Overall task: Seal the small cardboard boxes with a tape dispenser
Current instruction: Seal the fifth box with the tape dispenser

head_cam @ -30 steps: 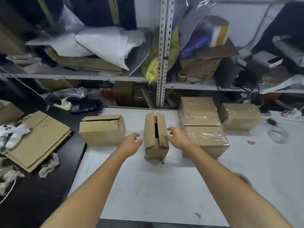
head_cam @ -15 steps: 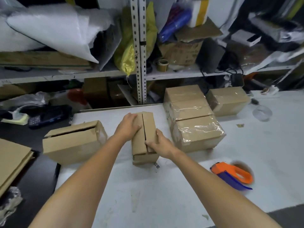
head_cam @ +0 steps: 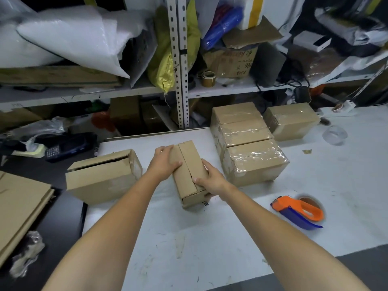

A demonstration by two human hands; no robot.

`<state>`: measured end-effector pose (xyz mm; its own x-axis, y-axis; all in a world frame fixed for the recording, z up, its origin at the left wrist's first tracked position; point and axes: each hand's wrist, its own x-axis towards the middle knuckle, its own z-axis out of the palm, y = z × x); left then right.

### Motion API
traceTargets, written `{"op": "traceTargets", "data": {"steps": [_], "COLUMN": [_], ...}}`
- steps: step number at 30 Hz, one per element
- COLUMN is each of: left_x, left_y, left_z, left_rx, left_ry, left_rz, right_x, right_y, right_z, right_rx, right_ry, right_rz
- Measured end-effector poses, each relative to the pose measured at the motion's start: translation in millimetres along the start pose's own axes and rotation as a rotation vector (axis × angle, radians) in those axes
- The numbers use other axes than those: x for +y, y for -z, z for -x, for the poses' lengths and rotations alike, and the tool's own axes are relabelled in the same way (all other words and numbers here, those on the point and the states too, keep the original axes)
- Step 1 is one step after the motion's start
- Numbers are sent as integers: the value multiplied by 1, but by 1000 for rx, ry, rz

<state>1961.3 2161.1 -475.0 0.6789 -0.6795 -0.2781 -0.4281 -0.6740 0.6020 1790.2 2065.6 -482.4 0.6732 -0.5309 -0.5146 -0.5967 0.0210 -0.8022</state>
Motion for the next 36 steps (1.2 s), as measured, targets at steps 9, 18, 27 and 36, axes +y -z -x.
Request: {"op": "traceTargets", "data": {"steps": [9,18,27,36], "left_x": [15,21,40,40], "left_y": [0,-62,-114,-123], "left_z": [59,130,177,175], "left_rx": [-116,141,229,103], "left_ry": [33,327,481,423], "left_rz": [163,490,621,608], "right_x": [-17,46,96,105], "right_y": [68,81,93,91], "right_z": [58,68,64,61], "right_rx": [-261,68,-9,-26], "right_ry": [37,54,-61,-80], "right_rz": [356,147,-72,-110]}}
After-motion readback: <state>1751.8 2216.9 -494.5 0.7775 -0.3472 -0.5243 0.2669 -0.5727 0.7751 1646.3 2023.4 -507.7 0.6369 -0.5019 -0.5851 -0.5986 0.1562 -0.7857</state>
